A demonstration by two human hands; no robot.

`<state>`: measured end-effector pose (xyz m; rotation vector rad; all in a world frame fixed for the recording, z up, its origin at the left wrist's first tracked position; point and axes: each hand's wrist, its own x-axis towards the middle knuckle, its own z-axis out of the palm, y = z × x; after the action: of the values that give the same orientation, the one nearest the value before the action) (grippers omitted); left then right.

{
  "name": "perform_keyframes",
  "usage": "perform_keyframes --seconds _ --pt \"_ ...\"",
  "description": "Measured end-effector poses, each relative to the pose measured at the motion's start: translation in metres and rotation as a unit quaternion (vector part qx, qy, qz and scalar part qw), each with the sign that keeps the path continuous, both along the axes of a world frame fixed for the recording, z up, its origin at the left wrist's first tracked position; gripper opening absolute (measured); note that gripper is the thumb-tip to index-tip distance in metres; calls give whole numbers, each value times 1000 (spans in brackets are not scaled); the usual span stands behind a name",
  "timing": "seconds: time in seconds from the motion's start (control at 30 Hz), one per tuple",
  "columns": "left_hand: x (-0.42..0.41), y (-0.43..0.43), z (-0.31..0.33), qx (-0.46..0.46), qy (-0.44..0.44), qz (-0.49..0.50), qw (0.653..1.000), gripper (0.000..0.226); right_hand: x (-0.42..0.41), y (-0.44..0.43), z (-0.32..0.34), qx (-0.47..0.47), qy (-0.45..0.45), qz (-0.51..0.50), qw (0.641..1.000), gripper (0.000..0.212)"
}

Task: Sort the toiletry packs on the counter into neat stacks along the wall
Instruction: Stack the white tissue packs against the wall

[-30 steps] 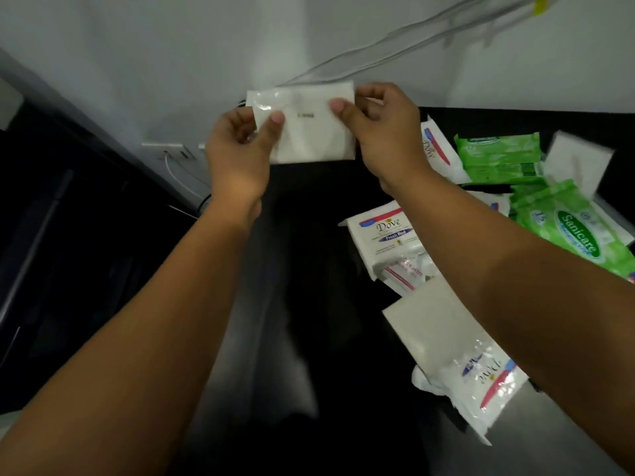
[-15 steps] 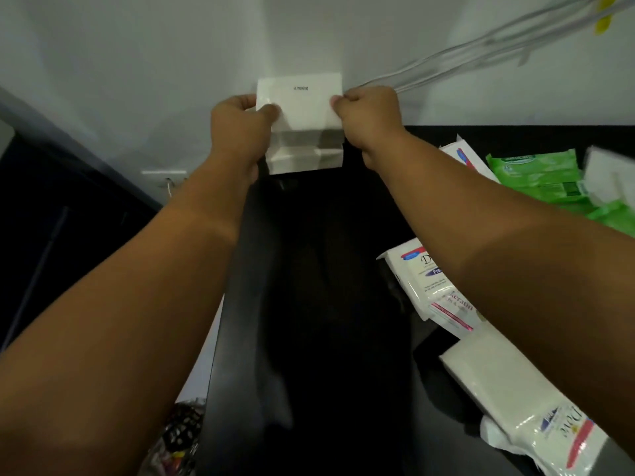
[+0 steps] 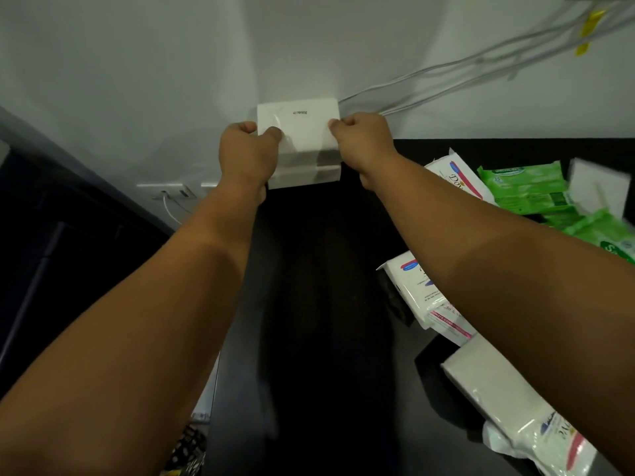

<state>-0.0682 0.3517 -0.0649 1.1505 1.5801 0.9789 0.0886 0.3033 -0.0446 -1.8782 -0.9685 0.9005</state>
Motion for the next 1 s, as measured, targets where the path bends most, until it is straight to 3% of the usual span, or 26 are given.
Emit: perform_keyframes --seconds 0.17,0.3,0.4,0.6,0.87,1.0 --pt "2 -21 14 69 95 6 993 59 6 -17 15 -12 24 38 999 40" --pt "8 -57 27 146 143 9 979 49 24 -54 24 30 -37 87 995 36" --pt "20 -91 31 170 151 -4 974 39 42 -91 33 47 -68 133 988 24" --pt "62 -177 39 197 115 -41 973 25 91 -163 48 49 -142 208 967 22" --pt "103 -306 26 80 34 -174 981 26 146 -275 29 27 -171 275 946 23" --pt "102 -351 11 86 113 -256 956 51 157 -312 14 10 -173 313 934 37"
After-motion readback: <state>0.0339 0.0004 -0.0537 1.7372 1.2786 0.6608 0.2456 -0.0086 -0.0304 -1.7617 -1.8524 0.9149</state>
